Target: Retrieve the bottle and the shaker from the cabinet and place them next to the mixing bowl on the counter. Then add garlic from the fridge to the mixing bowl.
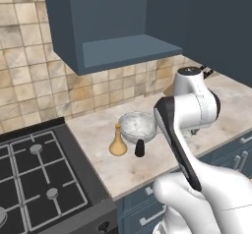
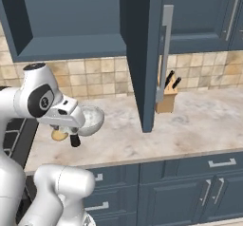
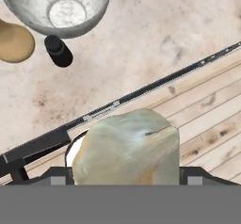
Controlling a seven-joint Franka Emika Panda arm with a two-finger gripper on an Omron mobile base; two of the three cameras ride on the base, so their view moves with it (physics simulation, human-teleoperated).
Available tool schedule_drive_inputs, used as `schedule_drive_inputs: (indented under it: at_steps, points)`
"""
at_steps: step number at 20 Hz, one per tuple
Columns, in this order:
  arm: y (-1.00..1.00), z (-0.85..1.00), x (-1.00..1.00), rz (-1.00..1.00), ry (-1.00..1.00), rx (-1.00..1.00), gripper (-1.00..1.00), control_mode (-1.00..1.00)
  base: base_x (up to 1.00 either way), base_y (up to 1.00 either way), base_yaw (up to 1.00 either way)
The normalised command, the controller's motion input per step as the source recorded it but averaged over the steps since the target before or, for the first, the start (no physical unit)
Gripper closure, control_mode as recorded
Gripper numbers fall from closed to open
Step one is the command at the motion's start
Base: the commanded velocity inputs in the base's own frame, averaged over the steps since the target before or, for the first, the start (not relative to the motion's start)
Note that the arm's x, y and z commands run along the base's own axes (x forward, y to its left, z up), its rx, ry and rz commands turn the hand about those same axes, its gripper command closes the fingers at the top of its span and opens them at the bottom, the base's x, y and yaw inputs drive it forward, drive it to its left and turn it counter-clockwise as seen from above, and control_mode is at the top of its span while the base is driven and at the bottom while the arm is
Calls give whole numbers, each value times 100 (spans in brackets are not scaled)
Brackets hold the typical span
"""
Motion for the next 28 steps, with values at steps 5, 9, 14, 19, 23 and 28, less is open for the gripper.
schedule_drive_inputs:
  at_steps: [5,9,14,19,23,28]
  points:
    - [0,0,0,0,0,0,100,100,70,1,0]
    - [0,0,0,0,0,0,100,100,58,0,0]
    - [-8,0,35,9,0,0,100,-100,0,0,0]
    - [-1,-6,84,11,0,2,100,-100,0,0,0]
    - [7,-19,97,14,0,3,100,-100,0,0,0]
    - [0,-43,88,12,0,0,100,-100,0,0,0]
